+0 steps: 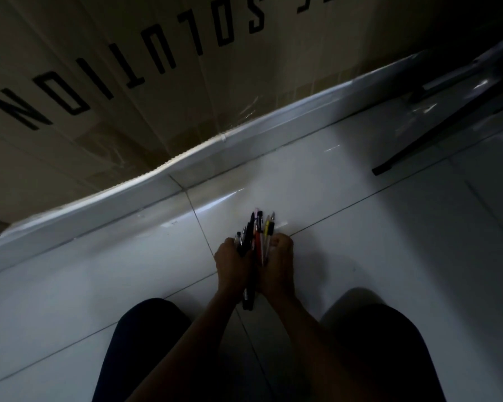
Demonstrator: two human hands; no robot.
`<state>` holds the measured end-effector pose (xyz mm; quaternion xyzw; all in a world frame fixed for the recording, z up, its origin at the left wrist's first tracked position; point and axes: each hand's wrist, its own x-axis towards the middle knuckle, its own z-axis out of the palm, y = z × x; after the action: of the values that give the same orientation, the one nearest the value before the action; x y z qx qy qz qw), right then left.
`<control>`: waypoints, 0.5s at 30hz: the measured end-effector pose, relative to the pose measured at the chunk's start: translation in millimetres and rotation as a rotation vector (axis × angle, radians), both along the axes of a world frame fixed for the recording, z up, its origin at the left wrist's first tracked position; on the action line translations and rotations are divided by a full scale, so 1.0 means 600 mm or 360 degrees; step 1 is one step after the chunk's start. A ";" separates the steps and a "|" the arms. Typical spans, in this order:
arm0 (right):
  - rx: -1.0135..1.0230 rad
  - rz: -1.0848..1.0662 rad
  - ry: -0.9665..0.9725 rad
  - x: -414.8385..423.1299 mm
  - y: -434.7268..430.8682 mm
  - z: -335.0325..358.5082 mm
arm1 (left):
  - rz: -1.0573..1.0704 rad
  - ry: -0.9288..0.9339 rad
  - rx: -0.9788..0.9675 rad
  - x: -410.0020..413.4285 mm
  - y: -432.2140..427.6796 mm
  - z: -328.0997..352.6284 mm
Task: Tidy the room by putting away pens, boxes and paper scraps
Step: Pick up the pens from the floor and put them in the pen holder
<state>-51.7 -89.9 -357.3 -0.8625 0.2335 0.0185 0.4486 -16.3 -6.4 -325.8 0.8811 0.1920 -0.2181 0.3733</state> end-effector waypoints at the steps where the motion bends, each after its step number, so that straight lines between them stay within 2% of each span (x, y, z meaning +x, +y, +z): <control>1: 0.0022 -0.0010 -0.0001 0.000 0.000 0.004 | -0.0017 0.0006 -0.0006 0.001 0.001 -0.001; 5: 0.0052 -0.0041 0.0113 -0.003 -0.008 0.022 | -0.0088 0.0018 0.0017 0.002 0.006 -0.006; 9: -0.0193 -0.0004 0.0242 -0.003 -0.014 0.026 | -0.0208 -0.0030 0.0115 -0.011 0.003 -0.006; 15: -0.0319 -0.0077 0.0425 0.000 0.002 0.028 | -0.0377 -0.0097 0.0150 -0.014 0.004 -0.010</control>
<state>-51.6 -88.7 -340.4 -0.8870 0.3123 0.0987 0.3255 -24.8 -4.1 -331.7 0.9203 0.0853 -0.2246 0.3087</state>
